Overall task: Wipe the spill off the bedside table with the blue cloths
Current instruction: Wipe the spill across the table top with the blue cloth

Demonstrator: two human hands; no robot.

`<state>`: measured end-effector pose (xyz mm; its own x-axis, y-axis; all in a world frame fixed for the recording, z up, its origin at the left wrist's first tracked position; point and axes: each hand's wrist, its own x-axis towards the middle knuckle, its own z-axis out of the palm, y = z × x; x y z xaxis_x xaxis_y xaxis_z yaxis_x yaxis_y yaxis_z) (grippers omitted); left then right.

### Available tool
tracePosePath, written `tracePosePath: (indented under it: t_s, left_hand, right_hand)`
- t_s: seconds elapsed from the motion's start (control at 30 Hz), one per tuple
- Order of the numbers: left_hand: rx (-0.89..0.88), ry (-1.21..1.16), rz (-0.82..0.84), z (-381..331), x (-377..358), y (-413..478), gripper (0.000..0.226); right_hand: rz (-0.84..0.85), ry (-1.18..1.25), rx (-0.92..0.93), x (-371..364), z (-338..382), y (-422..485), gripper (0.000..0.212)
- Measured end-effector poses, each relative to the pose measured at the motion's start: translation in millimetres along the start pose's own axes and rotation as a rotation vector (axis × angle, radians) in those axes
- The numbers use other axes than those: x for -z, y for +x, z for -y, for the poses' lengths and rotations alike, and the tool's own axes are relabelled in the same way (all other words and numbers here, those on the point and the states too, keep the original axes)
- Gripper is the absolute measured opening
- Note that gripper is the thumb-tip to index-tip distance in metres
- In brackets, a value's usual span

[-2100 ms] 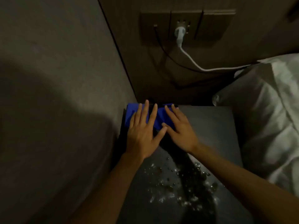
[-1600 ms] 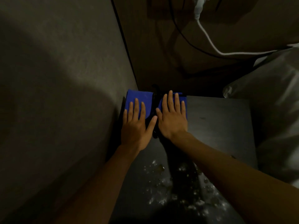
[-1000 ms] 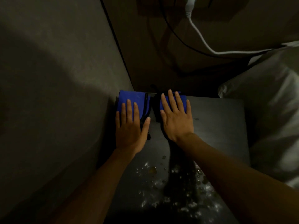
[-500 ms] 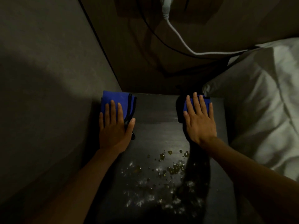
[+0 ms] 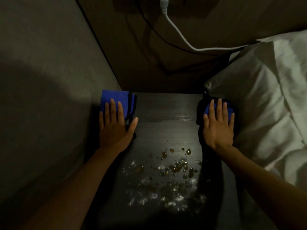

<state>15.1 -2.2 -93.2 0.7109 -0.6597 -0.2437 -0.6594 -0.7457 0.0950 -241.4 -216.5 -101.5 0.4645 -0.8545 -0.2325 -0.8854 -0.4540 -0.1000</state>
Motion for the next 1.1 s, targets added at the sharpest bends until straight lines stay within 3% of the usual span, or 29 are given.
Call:
tracePosePath:
  t_s: [0.23, 0.37, 0.47, 0.53, 0.73, 0.97, 1.1]
  left_hand:
    - [-0.008, 0.007, -0.037, 0.5, -4.5, 0.0, 0.089]
    - [-0.005, -0.009, -0.069, 2.0, -5.9, 1.4, 0.076]
    - [-0.035, -0.009, -0.092, 7.9, -7.5, 2.3, 0.066]
    - [-0.086, -0.032, -0.087, 15.6, -9.0, 1.4, 0.062]
    - [-0.196, -0.039, -0.071, 38.4, -6.8, 0.6, 0.057]
    - [-0.205, -0.154, -0.144, 37.4, -15.5, -4.2, 0.055]
    - [-0.228, -0.209, -0.182, 40.7, -14.7, -6.8, 0.053]
  right_hand:
    - [0.075, 0.062, -0.201, 5.5, 25.7, -16.1, 0.064]
    - [-0.033, -0.011, -0.003, 21.6, 3.3, -9.0, 0.067]
    - [0.021, 0.019, 0.203, 17.6, -17.7, -4.0, 0.072]
    - [0.027, 0.024, 0.214, 9.7, -21.8, -3.3, 0.068]
    - [-0.04, -0.045, 0.08, -4.9, -6.1, -11.2, 0.066]
    - [-0.075, 0.064, -0.209, -13.9, 53.4, -28.6, 0.066]
    - [-0.082, 0.057, -0.207, -16.8, 80.9, -34.1, 0.066]
